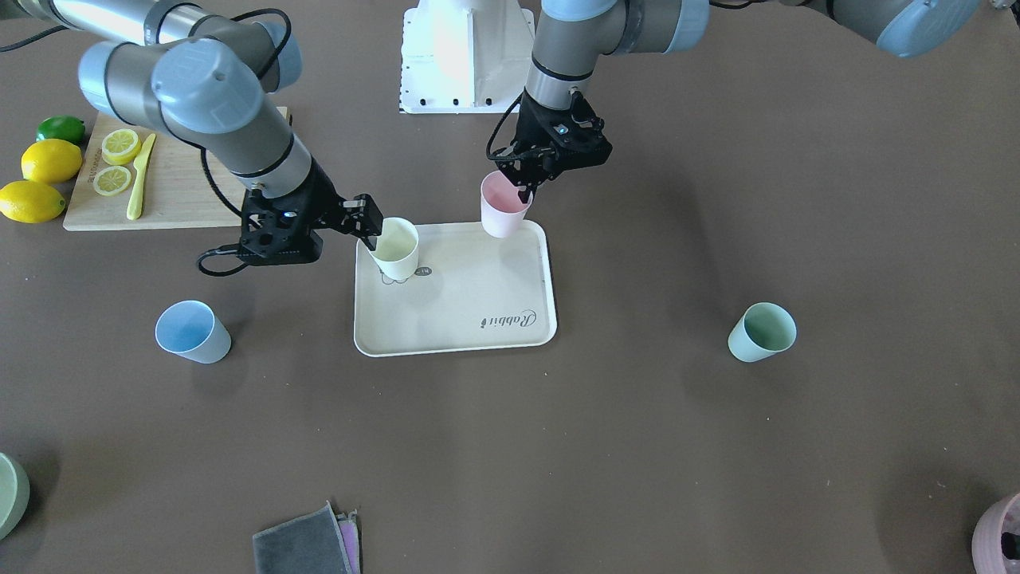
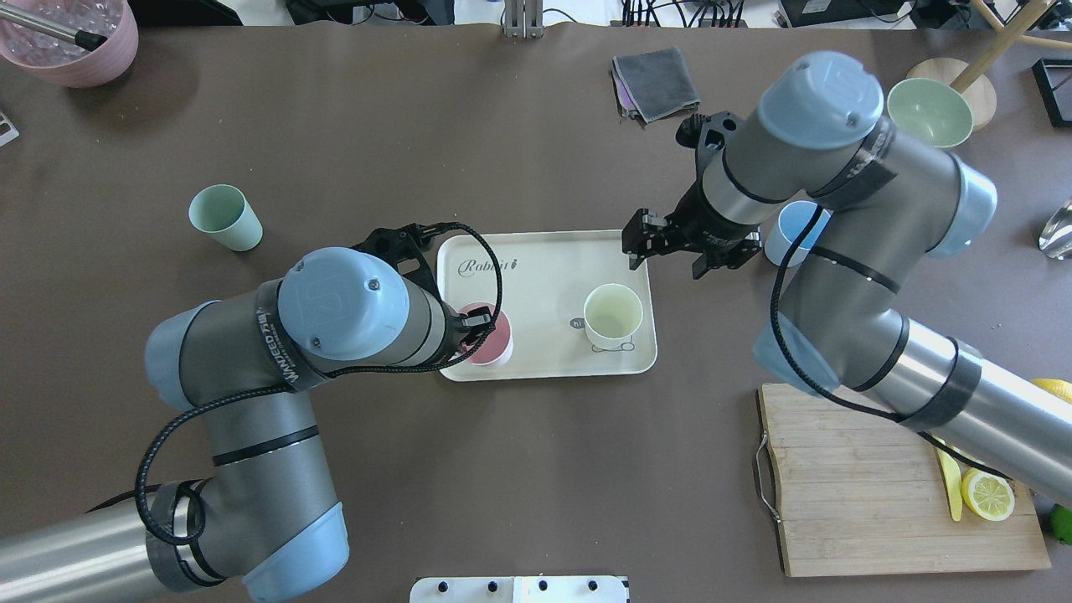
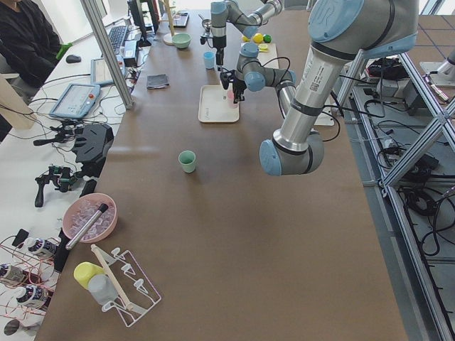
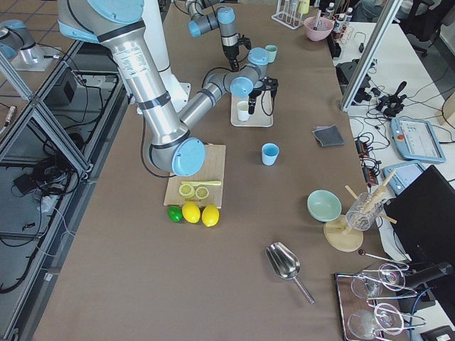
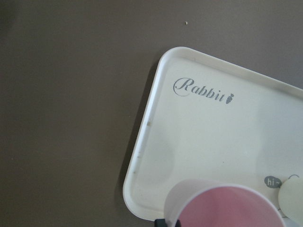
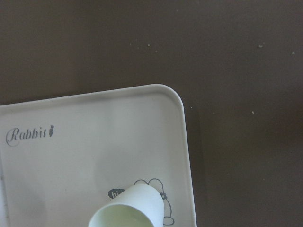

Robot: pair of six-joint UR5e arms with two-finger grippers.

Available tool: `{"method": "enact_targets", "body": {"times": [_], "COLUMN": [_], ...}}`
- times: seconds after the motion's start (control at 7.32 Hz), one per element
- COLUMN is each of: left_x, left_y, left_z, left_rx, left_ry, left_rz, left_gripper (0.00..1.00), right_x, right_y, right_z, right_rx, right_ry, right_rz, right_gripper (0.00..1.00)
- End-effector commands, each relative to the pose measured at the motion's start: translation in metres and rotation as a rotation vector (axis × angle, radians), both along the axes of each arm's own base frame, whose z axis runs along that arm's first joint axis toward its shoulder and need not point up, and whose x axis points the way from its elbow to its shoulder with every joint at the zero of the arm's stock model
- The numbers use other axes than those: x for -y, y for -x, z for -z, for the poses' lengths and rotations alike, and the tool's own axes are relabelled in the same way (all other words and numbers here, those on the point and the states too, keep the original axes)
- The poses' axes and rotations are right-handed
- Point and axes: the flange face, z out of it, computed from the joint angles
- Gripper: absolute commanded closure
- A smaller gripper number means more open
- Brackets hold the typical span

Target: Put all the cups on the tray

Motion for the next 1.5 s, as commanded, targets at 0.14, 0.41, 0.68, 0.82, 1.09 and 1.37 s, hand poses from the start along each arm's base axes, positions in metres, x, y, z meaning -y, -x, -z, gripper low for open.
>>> {"method": "enact_targets", "body": {"times": [0.14,0.41,0.68,0.82,1.09,1.37], "left_x": [0.012,0.017,0.026,0.035,0.041,0.062], "left_y": [-0.016,-0.024,-0.018,-0.013,-0.004,0.022], "left_z": [-0.015,-0.027,-0.027,-0.026,-0.019,-0.012], "left_rx": [0.04,0.072,0.072,0.07,0.069,0.034], "left_ry": [0.011,0.015,0.017,0.015,-0.024,0.016], "left_rz": [0.008,0.019,0.034,0.047,0.017,0.009], "left_gripper": [1.0,1.0,1.0,0.94,0.03,0.03], "right_x": [0.05,0.07,0.083,0.088,0.099,0.092], "right_y": [-0.087,-0.131,-0.14,-0.139,-0.132,-0.115], "right_z": [-0.02,-0.065,-0.105,-0.122,-0.153,-0.189], "right_rx": [-0.04,-0.144,-0.183,-0.199,-0.247,-0.23], "right_ry": [-0.02,-0.089,-0.077,-0.091,-0.079,-0.113], "right_rz": [-0.012,0.046,0.064,0.09,0.095,0.108], "right_gripper": [0.0,0.0,0.0,0.0,0.0,0.0]}}
